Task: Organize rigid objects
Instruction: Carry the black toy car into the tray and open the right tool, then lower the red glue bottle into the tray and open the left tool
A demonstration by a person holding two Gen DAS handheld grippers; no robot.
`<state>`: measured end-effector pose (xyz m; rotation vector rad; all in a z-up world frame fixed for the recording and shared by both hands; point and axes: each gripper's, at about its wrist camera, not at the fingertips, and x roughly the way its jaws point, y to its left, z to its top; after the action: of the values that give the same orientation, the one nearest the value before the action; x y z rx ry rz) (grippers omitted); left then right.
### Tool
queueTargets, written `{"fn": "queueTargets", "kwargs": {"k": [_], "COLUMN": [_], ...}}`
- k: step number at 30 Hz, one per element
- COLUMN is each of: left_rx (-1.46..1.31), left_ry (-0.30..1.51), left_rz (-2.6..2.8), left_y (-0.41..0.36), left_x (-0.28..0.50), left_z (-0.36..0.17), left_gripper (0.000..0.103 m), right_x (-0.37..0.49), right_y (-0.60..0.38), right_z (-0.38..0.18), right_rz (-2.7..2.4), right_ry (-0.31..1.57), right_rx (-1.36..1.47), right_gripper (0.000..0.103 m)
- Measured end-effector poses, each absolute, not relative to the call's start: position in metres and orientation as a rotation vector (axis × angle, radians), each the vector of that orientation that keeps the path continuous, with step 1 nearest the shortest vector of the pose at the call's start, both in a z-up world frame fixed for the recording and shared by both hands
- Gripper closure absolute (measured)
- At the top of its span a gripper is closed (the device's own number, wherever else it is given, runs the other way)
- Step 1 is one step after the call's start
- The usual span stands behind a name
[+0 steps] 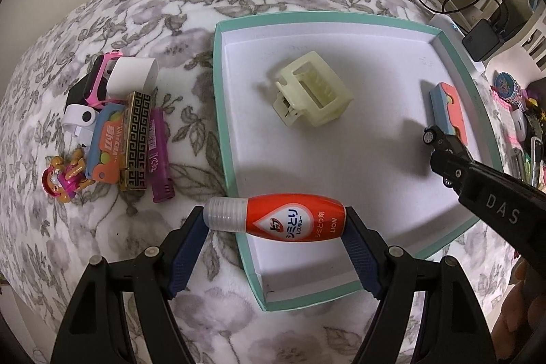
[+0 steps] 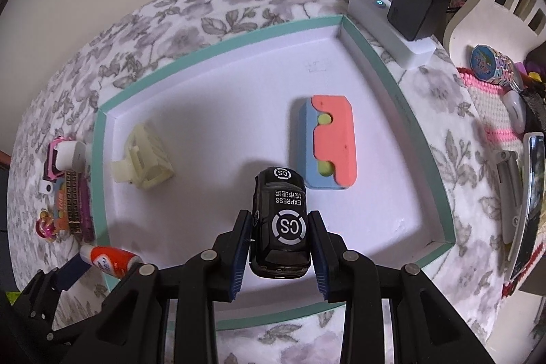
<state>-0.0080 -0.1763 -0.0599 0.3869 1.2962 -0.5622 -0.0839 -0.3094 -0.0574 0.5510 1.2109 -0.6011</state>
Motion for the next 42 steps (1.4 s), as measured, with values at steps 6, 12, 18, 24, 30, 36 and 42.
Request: {"fn": "queueTargets", "kwargs": {"k": [6,12,18,24,30,36,42], "left_rx": [0.371,0.348,0.325,0.29,0.253,0.2,0.109], "left_ry": [1.302,1.296,1.278,1.27,1.262,1.271,1.266], "left_rz": [-0.566,-0.567,-0.539,-0.465,-0.392,-0.344,-0.275], "left_y": [-0.175,-0.172,-0.167,-0.153,-0.133,-0.115,-0.085], "left_x": [-0.007,-0.004,0.005,0.019,0.031,0.045,0.062], "left_z": [-0.059,-0.051,-0.04,-0.037,-0.035,-0.033,-0.027], "left_gripper": [0.023,0.016,0.016,0.016,0.016,0.016,0.015], "right_x": [-0.085,-0.09,-0.091,-0.092,-0.089,-0.086,-0.075], "right_y": [-0.311,-0.315,-0.315,-0.317,-0.314,-0.31,-0.297], "right_z": [-0.051,-0.046,-0.039,-0.037,-0.037,-0.034,-0.027], "right_rz": [-0.619,-0.634,-0.651,-0.659,-0.643,-0.631,-0.582], "right_ry": [1.192,1.159,1.117,1.1,1.089,1.053,1.0], "right_rx": [0.55,0.583,0.58,0.577,0.561,0.534,0.494], "right_gripper": [0.065,0.053,0.042,0.028,0.014,0.0,0.0]}}
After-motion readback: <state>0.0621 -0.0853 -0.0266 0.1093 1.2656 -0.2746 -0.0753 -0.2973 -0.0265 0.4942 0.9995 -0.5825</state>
